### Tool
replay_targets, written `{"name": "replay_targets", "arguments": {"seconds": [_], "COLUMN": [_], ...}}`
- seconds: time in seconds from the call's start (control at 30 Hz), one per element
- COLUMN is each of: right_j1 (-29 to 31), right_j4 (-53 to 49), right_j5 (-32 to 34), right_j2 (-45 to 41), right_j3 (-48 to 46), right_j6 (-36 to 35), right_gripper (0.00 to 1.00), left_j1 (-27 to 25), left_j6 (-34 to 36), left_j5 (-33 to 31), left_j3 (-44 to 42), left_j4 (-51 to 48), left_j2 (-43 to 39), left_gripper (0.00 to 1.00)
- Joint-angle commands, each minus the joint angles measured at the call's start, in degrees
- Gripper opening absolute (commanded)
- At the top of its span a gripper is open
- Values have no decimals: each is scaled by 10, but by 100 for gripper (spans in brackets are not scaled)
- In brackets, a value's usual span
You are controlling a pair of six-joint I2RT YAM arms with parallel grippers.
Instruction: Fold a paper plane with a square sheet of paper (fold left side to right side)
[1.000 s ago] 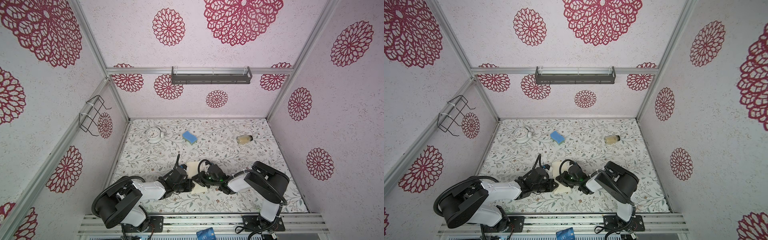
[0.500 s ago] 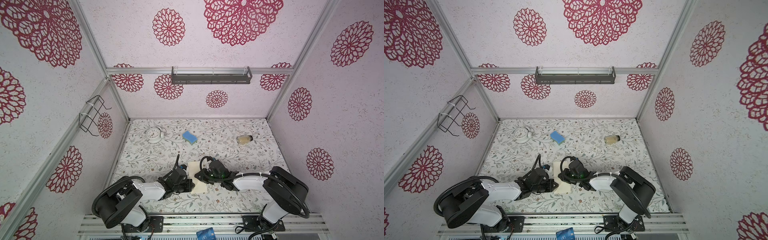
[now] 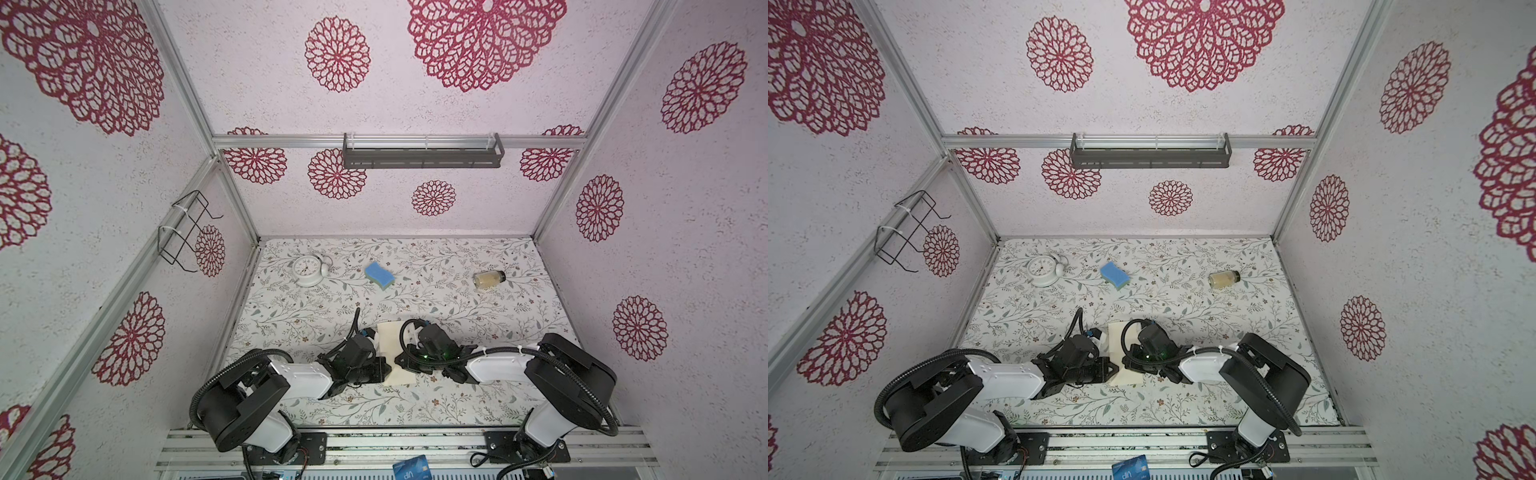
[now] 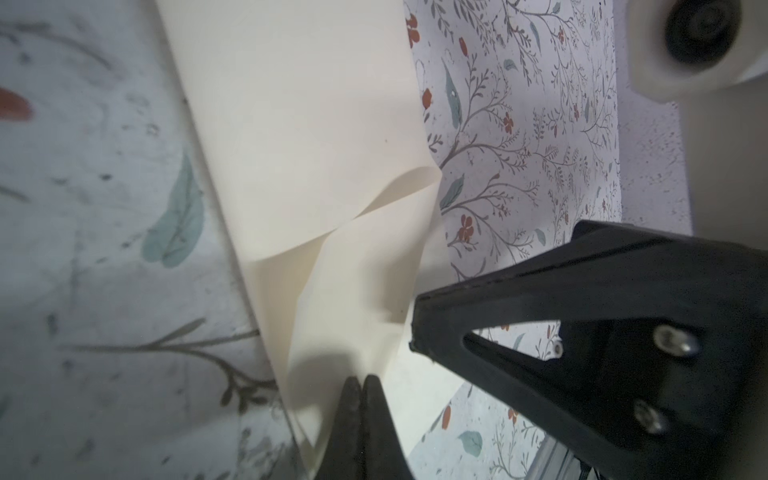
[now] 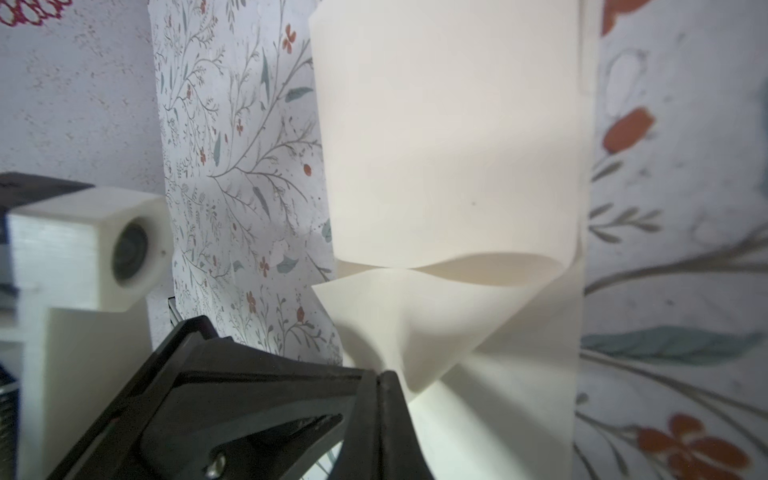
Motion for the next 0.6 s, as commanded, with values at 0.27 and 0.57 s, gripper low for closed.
{"name": "replay_targets", "arguments": {"seconds": [0.27,0.57], "right_j1": [-13,-58], "right_j4": [15,28], "right_j5": [0,0], "right_j2": [24,33], "right_j3": [-14,-50], "right_j6": [-24,-36], "right_gripper": [0,0], "left_j1": [-5,-5], "left_j6": [4,6], "left_j5": [-18,-19], "left_j3": [-2,-2], "left_j4": [-48,-53], "left_j2": [21,15], "left_gripper": [0,0]}}
